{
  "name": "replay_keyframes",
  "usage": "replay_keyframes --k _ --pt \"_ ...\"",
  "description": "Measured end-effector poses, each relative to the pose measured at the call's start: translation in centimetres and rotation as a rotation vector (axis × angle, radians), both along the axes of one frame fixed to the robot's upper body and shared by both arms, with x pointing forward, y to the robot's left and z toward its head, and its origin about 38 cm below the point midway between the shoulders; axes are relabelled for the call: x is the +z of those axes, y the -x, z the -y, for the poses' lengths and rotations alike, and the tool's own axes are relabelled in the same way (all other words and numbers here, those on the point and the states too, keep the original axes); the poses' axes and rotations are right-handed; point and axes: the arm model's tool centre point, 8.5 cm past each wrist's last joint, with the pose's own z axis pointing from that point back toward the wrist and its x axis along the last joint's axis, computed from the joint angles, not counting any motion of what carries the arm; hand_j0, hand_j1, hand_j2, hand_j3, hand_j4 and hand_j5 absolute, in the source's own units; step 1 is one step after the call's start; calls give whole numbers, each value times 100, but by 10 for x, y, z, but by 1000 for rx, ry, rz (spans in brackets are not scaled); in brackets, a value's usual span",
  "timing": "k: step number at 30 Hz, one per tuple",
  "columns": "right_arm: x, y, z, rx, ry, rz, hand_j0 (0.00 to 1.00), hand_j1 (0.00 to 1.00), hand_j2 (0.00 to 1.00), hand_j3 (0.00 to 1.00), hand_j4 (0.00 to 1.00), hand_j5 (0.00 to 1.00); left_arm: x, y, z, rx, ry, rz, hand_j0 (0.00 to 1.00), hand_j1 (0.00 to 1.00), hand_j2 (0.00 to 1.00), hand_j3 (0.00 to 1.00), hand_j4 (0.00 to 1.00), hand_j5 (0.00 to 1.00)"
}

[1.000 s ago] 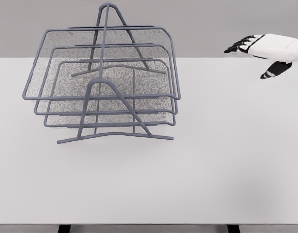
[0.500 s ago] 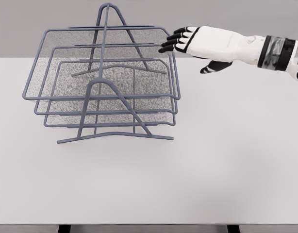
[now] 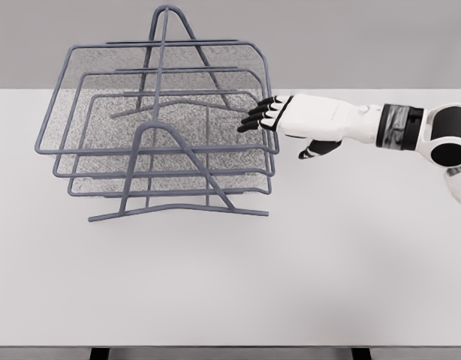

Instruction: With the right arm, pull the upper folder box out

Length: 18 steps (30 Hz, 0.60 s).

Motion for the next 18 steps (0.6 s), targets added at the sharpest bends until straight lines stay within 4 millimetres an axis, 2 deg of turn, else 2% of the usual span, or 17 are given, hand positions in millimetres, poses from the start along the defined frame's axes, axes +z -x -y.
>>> replay_keyframes --k 4,5,6,12,15,18 --pt "8 -7 4 -14 -34 -13 100 100 100 100 100 100 0 0 0 0 0 0 100 100 100 100 100 100" --pt "25 -14 5 -21 -21 31 100 100 100 100 100 100 0 0 0 0 0 0 100 100 100 100 100 100" --pt "33 -18 6 -28 -14 53 100 100 100 100 100 100 0 0 0 0 0 0 100 100 100 100 100 100" --pt "-6 -16 18 -67 -12 -44 100 100 100 100 100 100 0 0 0 0 0 0 100 100 100 100 100 100" --pt "-3 -13 39 -97 -15 -61 100 100 100 100 100 100 0 0 0 0 0 0 100 100 100 100 100 100" --pt "1 -9 68 -146 -10 -77 100 100 100 100 100 100 0 0 0 0 0 0 100 100 100 100 100 100"
